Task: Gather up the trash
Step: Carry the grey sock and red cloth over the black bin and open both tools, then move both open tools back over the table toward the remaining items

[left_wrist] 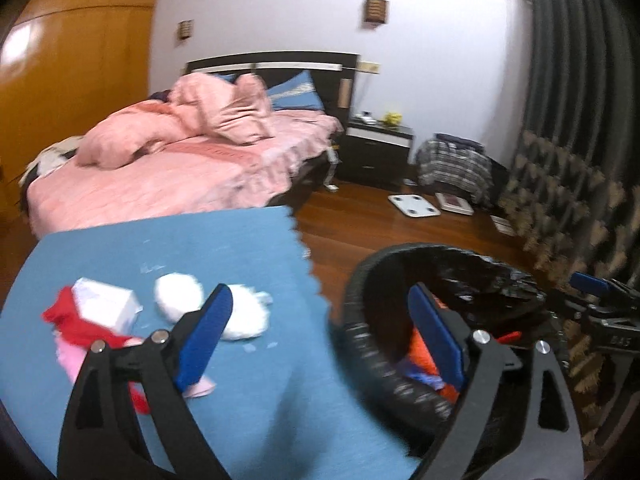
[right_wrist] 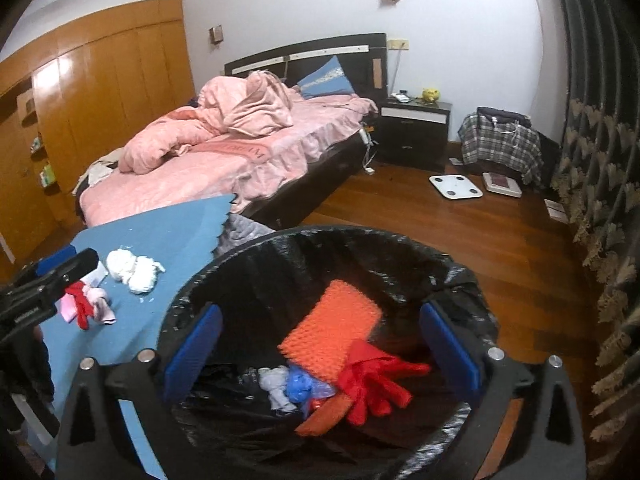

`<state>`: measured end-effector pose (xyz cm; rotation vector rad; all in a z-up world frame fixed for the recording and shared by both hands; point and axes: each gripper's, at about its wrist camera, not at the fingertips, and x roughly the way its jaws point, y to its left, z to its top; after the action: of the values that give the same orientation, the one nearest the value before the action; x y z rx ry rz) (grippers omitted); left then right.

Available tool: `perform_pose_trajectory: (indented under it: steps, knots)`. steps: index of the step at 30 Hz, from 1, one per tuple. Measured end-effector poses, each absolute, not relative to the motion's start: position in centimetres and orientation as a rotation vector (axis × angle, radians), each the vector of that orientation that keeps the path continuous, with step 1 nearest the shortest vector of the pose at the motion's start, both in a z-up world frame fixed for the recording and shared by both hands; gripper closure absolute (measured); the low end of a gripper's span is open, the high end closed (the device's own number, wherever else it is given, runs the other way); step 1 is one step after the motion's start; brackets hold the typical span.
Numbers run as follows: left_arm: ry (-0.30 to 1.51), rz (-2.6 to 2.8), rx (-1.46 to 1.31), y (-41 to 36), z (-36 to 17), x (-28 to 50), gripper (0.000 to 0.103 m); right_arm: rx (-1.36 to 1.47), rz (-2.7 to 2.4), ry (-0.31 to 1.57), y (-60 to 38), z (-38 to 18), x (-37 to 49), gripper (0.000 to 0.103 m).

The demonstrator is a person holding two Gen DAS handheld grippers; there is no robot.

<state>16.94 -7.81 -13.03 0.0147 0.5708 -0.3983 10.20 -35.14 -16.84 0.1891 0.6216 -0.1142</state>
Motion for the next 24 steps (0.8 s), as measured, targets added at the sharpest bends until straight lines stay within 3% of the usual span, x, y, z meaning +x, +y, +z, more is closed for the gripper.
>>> perform_pose_trajectory:
  steps: [24]
  knots:
    - [0.609, 0.010, -0.003, 10.9, -15.5, 16.9, 0.015, 0.118, 0.266, 0.600, -17.0, -16.7, 17.4, 0.006]
